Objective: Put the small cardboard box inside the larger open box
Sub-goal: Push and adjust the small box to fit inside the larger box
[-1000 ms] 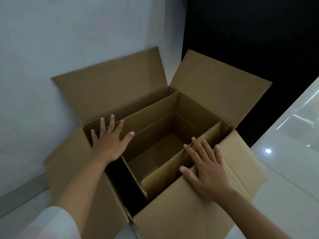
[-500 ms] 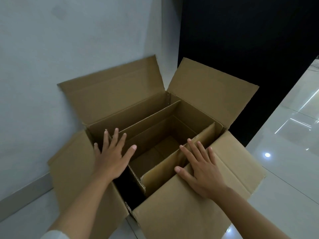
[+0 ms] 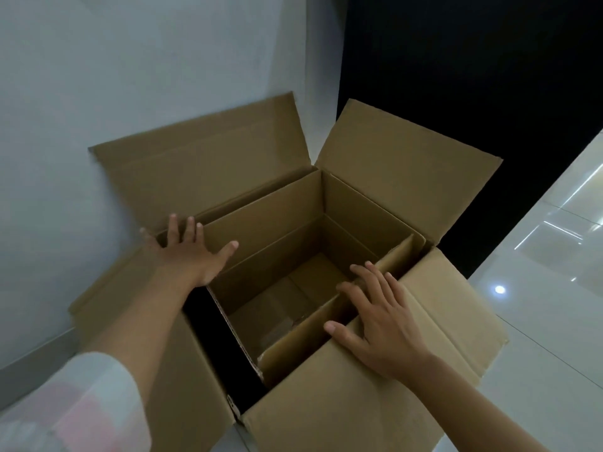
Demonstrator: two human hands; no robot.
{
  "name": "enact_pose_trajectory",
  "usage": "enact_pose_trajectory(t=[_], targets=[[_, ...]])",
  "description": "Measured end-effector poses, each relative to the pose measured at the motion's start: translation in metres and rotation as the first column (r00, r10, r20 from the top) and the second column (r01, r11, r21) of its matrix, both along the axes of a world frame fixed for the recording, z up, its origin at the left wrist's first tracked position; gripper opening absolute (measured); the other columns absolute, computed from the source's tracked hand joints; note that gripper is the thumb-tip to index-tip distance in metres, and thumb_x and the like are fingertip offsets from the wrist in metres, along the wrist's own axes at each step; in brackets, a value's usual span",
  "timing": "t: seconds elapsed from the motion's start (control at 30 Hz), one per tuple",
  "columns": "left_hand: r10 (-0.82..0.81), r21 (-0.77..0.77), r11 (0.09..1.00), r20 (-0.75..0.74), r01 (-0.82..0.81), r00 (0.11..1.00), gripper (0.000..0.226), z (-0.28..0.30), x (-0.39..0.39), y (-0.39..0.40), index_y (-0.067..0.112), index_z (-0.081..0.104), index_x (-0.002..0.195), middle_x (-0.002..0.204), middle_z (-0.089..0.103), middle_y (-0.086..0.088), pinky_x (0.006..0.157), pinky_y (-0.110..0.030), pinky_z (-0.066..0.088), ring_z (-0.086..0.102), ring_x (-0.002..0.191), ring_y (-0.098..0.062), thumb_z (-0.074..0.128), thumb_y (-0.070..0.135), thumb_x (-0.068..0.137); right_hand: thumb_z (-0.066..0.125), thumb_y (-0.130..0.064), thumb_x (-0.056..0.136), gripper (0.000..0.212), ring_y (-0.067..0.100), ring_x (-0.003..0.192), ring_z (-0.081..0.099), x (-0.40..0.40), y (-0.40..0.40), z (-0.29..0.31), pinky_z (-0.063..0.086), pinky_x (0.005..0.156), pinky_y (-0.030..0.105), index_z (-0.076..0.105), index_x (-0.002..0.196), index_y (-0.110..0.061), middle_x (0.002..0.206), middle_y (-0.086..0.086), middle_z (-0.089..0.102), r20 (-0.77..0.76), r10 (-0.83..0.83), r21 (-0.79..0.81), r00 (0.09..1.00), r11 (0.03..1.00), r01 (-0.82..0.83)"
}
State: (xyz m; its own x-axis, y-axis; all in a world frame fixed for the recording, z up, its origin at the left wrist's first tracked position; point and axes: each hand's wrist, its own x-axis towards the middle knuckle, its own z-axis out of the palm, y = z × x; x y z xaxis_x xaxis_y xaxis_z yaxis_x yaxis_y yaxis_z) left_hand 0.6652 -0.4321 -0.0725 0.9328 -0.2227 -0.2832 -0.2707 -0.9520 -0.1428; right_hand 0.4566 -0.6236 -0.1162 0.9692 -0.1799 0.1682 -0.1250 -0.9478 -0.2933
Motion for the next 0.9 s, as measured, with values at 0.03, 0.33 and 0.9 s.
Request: enact_pose_trajectory(t=[0.03, 0.33, 0.9], targets=[[-0.004, 0.03, 1.0, 0.001, 0.004, 1.0, 0.087, -0.001, 0.004, -0.001, 0.017, -0.002, 0.144, 0.155, -0.015, 0.0, 0.107, -0.063, -0.013, -0.024, 0.139, -0.022, 0.005, 0.073, 0.077, 0.01, -0.077, 0.076, 0.075, 0.017, 0.138, 0.002, -0.003, -0.001, -0.003, -0.004, 0.114, 0.036, 0.04, 0.124, -0.03, 0.146, 0.003, 0.034, 0.035, -0.007, 0.002, 0.999, 1.0, 0.007], [0.06, 0.139, 0.988, 0.009, -0.061, 0.998, 0.093, -0.008, 0.022, -0.009, 0.014, 0.016, 0.143, 0.155, -0.016, -0.001, 0.109, -0.062, -0.009, -0.023, 0.14, -0.023, 0.005, 0.076, 0.074, 0.024, -0.068, 0.083, 0.058, 0.022, 0.126, 0.031, -0.017, -0.013, -0.023, 0.016, 0.107, 0.038, 0.05, 0.105, -0.021, 0.111, 0.007, 0.061, 0.164, -0.051, 0.016, 0.985, 0.999, 0.049], [-0.013, -0.367, 0.929, 0.074, 0.039, 0.997, 0.062, -0.011, -0.007, -0.007, 0.027, 0.034, 0.138, 0.157, -0.006, -0.001, 0.11, -0.059, -0.006, -0.016, 0.142, -0.023, 0.013, 0.057, 0.088, 0.014, -0.075, 0.079, 0.072, 0.015, 0.138, -0.004, -0.015, -0.009, -0.007, -0.008, 0.112, 0.034, 0.036, 0.131, -0.029, 0.147, 0.002, 0.033, 0.052, -0.029, 0.015, 0.998, 0.999, 0.029]])
